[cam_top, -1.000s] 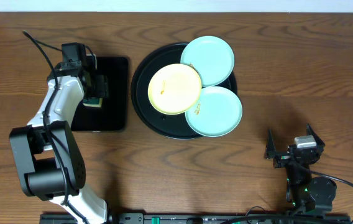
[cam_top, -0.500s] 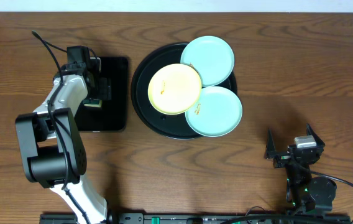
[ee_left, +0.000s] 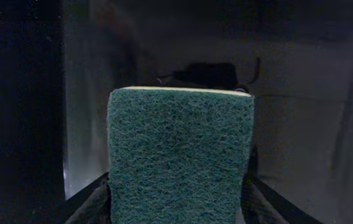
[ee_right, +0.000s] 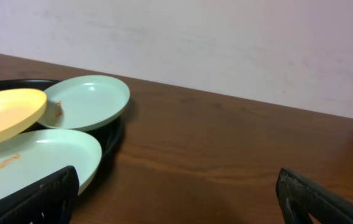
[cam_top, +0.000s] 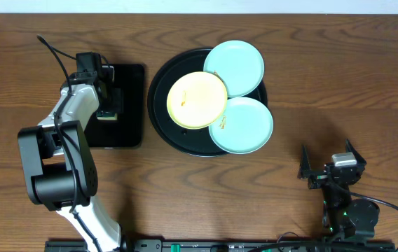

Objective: Clean dirty plates on tray and stack at the side

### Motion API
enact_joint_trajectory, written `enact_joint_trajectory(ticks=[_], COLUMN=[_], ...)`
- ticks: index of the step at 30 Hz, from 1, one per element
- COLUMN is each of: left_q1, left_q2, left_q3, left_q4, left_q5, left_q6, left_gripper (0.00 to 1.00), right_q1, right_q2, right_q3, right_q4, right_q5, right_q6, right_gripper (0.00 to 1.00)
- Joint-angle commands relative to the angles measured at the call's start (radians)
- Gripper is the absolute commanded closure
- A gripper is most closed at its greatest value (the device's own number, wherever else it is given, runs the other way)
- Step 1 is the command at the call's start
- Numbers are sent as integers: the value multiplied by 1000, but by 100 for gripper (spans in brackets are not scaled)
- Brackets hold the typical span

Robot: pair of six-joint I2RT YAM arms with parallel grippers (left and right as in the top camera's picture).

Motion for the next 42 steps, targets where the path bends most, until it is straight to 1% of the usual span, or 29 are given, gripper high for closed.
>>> enact_joint_trajectory(ticks=[1,5,6,8,11,12,14,17,20,22,23,24,27,28,29,32,36,42], left_q1=[6,6,6,6,6,6,6,6,6,6,6,6,6,6,6,6,6,6], left_q2=[6,11,14,22,37,39,39,36,31,16,5,-8,-58,-70,-80,-94,-94,-124], left_q3=[3,3,3,3,3,3,3,3,3,3,3,3,3,3,3,3,3,3], left_q4=[-8,-11,-11,-7,0,1,4,4,3,4,4,3,-40,-51,-61,-76,-75,-95], left_q5=[-8,-8,-8,-8,-8,-8,-8,-8,-8,-8,-8,-8,-8,-8,-8,-8,1,127], left_q6=[6,6,6,6,6,6,6,6,6,-8,-18,-26,-39,-39,-39,-40,-105,-107], left_gripper=[37,36,32,31,31,34,45,51,62,64,67,73,81,88,92,92,92,93], right_q1=[-5,-5,-5,-5,-5,-5,-5,-5,-5,-5,-5,-5,-5,-5,-5,-5,-5,-5], right_q2=[-5,-5,-5,-5,-5,-5,-5,-5,-5,-5,-5,-5,-5,-5,-5,-5,-5,-5], right_q3=[-1,-1,-1,-1,-1,-1,-1,-1,-1,-1,-1,-1,-1,-1,-1,-1,-1,-1], right_q4=[-4,-4,-4,-4,-4,-4,-4,-4,-4,-4,-4,-4,-4,-4,-4,-4,-4,-4], right_q5=[-2,-2,-2,-2,-2,-2,-2,-2,-2,-1,-2,-2,-2,-2,-2,-2,-2,-2], right_q6=[-8,-8,-8,-8,-8,-8,-8,-8,-8,-8,-8,-8,-8,-8,-8,-8,-8,-8], right_gripper=[1,1,1,1,1,1,1,1,1,1,1,1,1,1,1,1,1,1])
